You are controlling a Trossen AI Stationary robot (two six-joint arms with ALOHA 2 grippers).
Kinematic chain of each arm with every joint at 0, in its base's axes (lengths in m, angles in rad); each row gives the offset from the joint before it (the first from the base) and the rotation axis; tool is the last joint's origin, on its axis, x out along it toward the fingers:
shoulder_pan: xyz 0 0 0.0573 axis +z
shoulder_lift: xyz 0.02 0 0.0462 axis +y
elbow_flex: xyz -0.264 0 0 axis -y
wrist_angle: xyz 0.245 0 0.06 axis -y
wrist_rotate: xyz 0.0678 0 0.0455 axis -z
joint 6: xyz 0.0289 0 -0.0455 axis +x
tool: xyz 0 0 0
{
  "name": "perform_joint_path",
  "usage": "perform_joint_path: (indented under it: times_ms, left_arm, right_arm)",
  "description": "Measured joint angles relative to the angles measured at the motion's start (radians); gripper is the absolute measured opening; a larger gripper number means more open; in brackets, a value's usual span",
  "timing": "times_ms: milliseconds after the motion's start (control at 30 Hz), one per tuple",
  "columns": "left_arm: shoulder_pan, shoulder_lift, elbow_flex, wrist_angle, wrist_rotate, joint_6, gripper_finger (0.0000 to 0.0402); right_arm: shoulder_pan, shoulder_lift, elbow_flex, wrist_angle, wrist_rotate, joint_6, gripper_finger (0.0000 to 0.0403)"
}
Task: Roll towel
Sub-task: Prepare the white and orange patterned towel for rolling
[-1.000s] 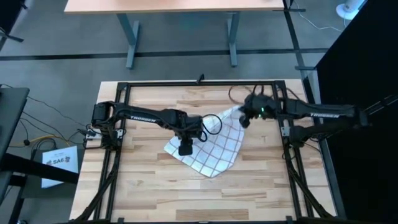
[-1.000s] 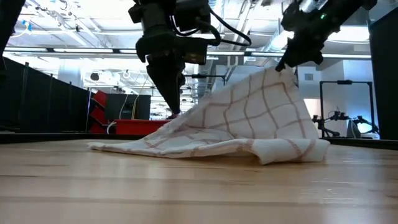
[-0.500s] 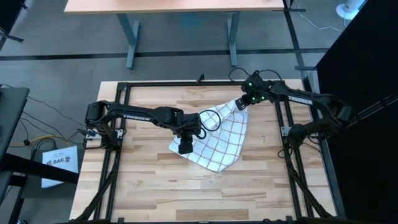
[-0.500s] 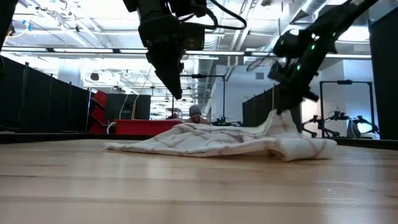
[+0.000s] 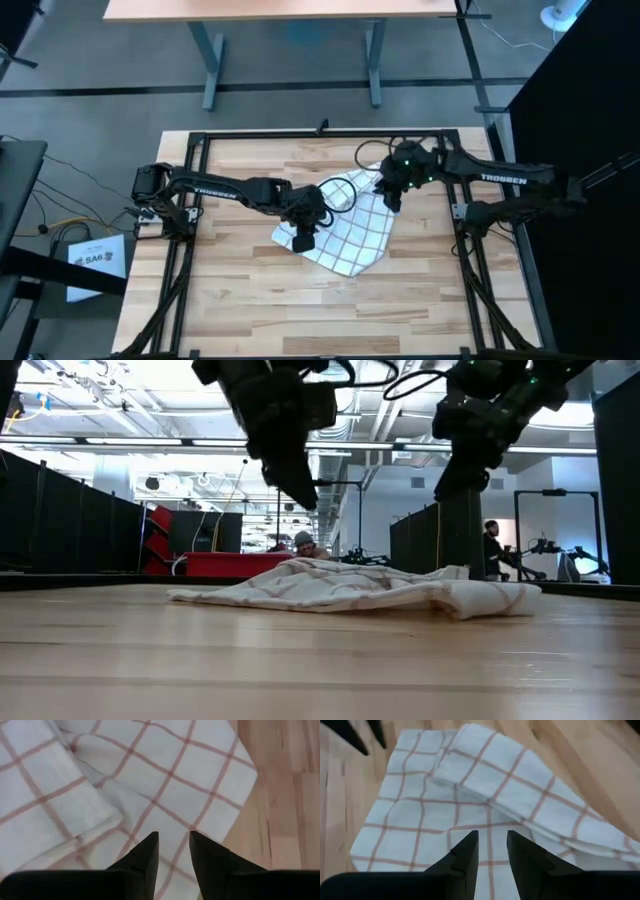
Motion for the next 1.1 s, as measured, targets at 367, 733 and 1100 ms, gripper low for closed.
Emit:
perform_joint_path:
  times_ms: [367, 733, 1100]
  left_arm:
    - [-0.023, 0.0, -0.221, 0.239, 0.027, -0.217, 0.0095]
    - [-0.132, 0.0, -0.351, 0.228, -0.008, -0.316, 0.0095]
    - [-0.146, -0.038, -0.467, 0.171, -0.013, -0.323, 0.0095]
  right_arm:
    - [0.049, 0.299, -0.006, 0.033, 0.052, -0.057, 0.0091]
    - [0.038, 0.451, -0.005, 0.059, 0.058, -0.107, 0.0091]
    - [0.183, 0.447, -0.004, 0.04, 0.044, 0.131, 0.0091]
